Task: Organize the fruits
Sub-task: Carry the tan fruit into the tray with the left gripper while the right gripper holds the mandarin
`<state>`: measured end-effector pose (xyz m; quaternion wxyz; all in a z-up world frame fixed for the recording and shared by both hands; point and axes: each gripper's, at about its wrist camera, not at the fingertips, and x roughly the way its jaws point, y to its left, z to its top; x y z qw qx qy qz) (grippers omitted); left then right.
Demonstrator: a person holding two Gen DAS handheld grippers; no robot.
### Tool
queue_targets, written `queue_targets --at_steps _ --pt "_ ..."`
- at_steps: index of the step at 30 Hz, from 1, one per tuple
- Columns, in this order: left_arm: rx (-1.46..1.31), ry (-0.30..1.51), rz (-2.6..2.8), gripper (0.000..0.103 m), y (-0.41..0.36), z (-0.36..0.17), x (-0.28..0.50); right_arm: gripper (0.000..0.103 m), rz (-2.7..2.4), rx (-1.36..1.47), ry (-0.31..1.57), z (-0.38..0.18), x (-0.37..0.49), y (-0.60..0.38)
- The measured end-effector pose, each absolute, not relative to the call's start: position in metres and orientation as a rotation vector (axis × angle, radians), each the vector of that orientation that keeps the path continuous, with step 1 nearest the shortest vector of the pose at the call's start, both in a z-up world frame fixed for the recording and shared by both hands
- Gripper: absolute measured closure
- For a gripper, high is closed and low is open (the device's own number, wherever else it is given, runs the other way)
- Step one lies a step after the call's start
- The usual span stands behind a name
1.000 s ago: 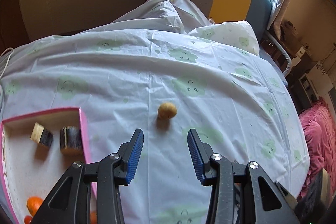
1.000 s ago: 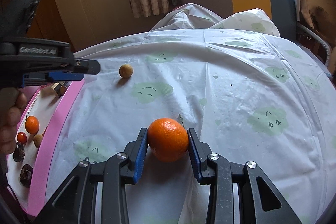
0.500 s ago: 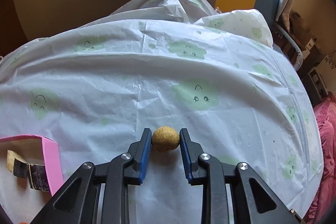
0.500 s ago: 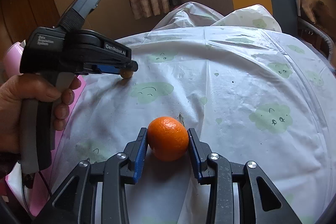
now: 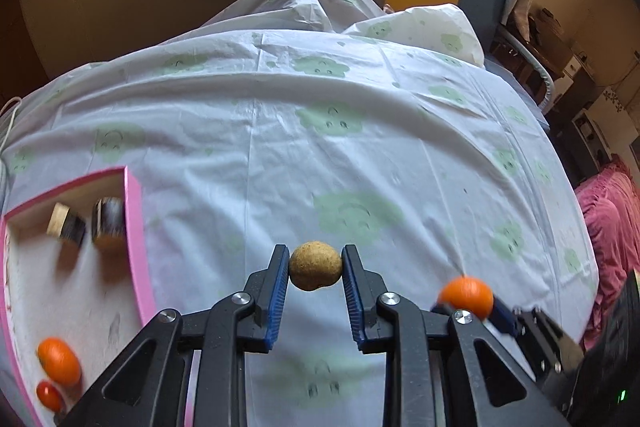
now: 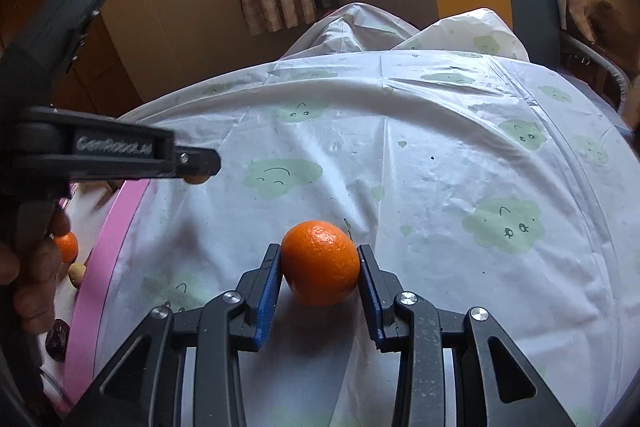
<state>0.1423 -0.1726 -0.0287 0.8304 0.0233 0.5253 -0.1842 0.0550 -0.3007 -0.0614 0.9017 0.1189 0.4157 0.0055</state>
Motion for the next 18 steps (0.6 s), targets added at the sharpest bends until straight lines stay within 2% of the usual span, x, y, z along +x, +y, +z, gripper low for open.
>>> queue_targets --at_steps 7,18 --pt "0.098 1.119 -0.429 0.076 -0.161 -0.018 0.084 0.066 0.015 0.258 0.873 -0.059 0.044 -0.312" --pt "0.11 0.998 -0.457 0.076 -0.161 -0.065 0.058 0.066 0.022 0.223 0.901 -0.066 0.043 -0.303"
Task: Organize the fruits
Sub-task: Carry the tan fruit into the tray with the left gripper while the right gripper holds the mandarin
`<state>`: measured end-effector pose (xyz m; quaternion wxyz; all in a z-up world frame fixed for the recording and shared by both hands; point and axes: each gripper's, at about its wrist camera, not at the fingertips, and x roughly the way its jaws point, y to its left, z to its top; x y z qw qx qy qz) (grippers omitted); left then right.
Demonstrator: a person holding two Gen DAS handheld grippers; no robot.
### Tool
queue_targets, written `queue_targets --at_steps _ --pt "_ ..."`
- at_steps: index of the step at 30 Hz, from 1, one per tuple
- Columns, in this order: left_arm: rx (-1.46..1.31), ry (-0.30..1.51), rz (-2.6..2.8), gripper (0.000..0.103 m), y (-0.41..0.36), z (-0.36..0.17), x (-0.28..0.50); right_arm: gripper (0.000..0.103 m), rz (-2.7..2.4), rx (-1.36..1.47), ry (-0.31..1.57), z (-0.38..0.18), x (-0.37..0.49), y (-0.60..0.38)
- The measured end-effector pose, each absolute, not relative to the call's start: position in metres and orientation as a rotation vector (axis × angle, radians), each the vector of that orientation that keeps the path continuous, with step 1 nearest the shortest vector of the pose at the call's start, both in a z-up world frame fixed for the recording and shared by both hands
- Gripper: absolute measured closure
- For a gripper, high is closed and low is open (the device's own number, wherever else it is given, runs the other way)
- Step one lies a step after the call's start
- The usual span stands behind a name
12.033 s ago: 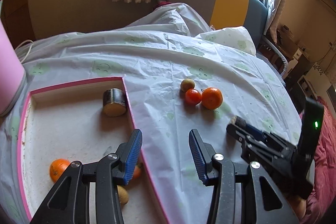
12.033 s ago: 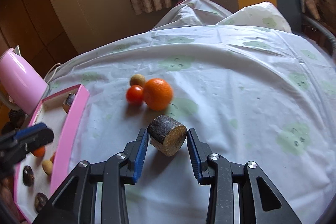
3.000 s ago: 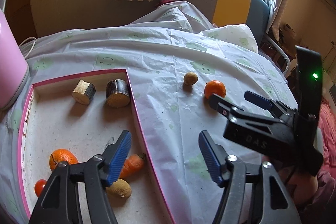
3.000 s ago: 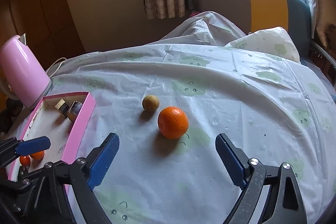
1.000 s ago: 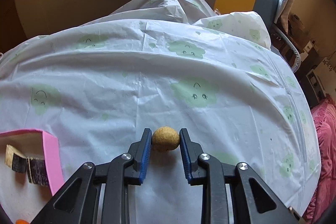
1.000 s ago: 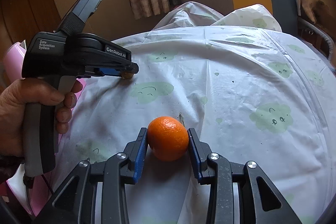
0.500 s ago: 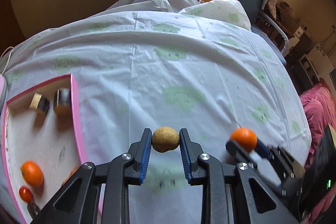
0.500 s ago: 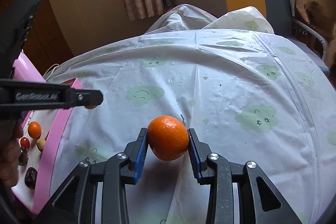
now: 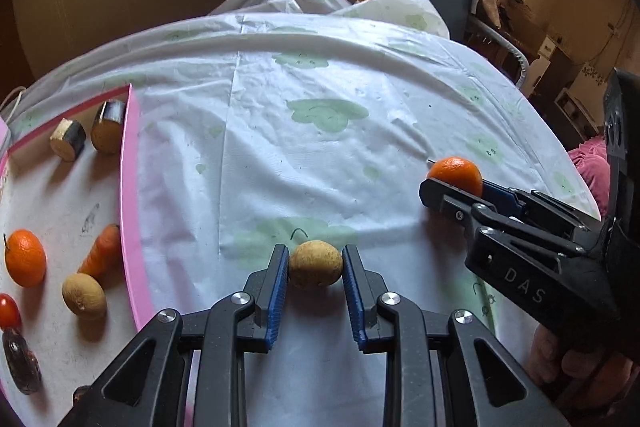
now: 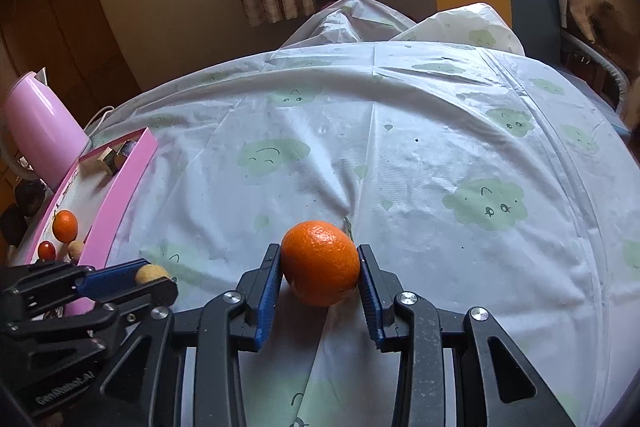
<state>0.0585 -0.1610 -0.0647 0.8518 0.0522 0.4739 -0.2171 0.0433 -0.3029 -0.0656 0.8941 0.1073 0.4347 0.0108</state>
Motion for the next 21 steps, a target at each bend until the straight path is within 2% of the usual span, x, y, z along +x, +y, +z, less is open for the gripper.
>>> queue_targets --at_steps 3,9,12,13,15,21 --pt "0.098 0.988 -0.474 0.075 -0.161 -0.067 0.06 0.064 0.02 0.241 0.907 -0.066 0.045 -0.304" --pt "0.059 0.98 -0.479 0.075 -0.157 -0.069 0.06 0.051 -0.001 0.257 0.902 -0.063 0.047 -0.306" --pt "0.067 0.985 -0.477 0.075 -0.159 -0.07 0.06 0.05 -0.004 0.231 0.904 -0.06 0.05 -0.303" --pt "0.057 0.987 -0.476 0.075 -0.158 -0.071 0.06 0.05 -0.006 0.22 0.908 -0.06 0.052 -0.301" --pt "0.03 0.989 -0.476 0.075 -0.156 -0.072 0.062 0.066 -0.002 0.187 0.909 -0.061 0.052 -0.297" --pt "-0.002 0.988 -0.473 0.075 -0.154 -0.072 0.064 0.067 -0.028 0.157 0.892 -0.061 0.05 -0.292"
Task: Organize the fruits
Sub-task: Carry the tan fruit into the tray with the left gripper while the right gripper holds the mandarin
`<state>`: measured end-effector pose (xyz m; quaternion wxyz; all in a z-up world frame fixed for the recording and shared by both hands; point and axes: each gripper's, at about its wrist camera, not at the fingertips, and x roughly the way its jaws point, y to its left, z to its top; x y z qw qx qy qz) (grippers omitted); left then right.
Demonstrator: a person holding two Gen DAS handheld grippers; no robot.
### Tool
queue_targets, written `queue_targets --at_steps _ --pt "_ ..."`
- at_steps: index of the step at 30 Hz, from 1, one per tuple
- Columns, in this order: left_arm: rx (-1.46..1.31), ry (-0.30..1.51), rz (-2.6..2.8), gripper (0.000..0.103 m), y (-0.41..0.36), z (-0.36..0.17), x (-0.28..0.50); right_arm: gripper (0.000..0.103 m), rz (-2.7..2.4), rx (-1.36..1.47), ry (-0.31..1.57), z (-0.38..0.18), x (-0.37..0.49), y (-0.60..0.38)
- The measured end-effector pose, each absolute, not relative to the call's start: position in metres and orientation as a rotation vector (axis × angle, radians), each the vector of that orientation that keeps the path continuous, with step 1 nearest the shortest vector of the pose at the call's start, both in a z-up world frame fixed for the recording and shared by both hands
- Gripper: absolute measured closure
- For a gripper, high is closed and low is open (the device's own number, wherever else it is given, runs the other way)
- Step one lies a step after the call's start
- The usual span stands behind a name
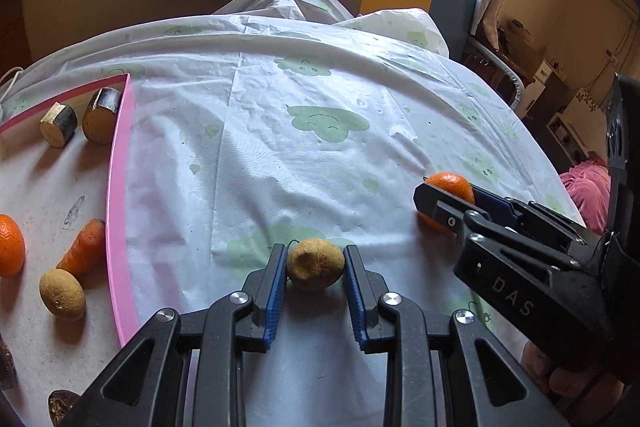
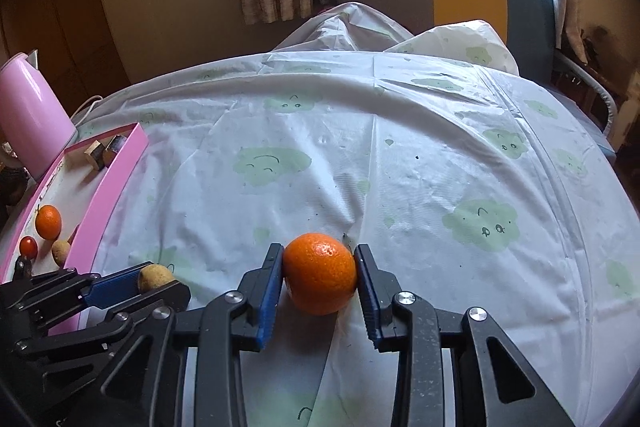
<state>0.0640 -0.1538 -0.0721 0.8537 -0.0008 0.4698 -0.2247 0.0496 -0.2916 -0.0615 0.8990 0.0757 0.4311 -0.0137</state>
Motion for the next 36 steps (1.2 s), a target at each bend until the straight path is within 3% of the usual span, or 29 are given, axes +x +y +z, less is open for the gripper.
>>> queue_targets --at_steps 22,36 --pt "0.012 0.937 -0.436 0.076 -0.138 -0.042 0.049 0.067 -0.047 0.147 0.868 -0.069 0.047 -0.287" --pt "-0.037 0.849 -0.292 0.076 -0.066 -0.008 0.045 0.067 -0.066 0.096 0.877 -0.07 0.048 -0.281"
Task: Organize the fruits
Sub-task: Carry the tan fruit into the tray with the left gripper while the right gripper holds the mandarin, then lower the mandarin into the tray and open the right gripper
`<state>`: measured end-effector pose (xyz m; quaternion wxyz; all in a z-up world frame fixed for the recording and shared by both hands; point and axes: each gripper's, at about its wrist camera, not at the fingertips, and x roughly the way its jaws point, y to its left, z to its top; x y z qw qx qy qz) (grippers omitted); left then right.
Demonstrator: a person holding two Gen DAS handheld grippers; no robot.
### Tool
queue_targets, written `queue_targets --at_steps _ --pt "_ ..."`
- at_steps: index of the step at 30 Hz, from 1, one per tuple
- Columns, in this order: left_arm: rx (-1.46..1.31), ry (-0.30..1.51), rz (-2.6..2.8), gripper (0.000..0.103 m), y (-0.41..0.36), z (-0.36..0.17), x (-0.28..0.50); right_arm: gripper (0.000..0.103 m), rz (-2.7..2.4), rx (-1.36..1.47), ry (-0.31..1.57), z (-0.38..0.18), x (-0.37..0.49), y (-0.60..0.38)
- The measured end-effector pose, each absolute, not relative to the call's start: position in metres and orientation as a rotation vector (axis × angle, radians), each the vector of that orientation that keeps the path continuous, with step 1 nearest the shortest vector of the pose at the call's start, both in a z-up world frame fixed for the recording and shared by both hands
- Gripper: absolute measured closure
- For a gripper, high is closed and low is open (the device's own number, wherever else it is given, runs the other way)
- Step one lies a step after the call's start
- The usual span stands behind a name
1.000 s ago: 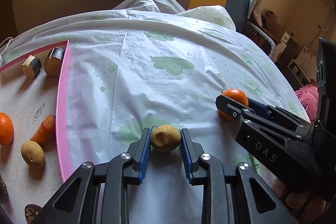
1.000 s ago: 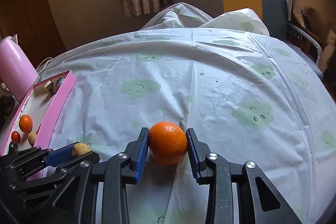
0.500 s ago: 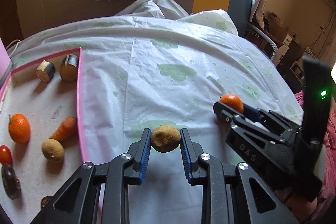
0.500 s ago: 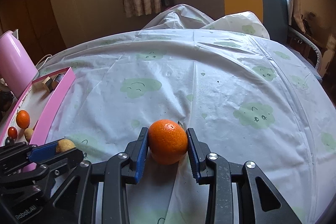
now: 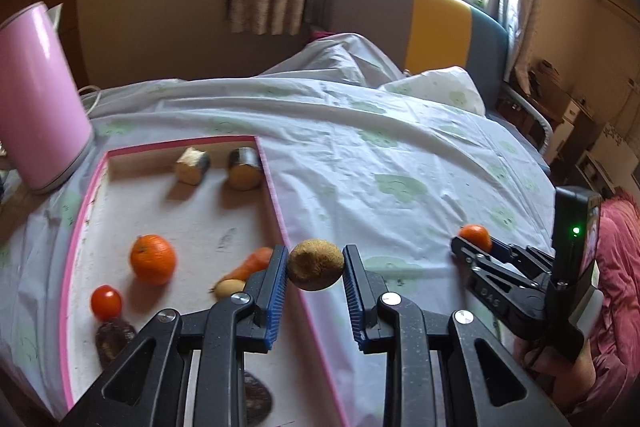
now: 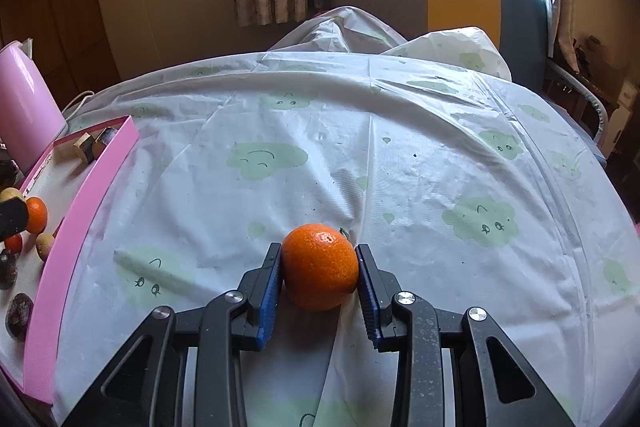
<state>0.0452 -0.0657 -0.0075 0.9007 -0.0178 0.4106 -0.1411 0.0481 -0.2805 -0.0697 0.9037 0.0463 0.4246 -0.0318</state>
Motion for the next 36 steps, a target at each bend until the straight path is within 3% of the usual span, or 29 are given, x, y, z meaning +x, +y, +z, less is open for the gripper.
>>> queue_targets --at_steps 15,36 --pt "-0.28 0.914 -0.187 0.075 0.035 -0.022 0.067 0.067 -0.071 0.079 0.885 -0.072 0.049 -0.279" --pt "-0.194 0.958 -0.09 0.07 0.023 -0.035 0.061 0.067 -0.067 0.087 0.88 -0.072 0.049 -0.28"
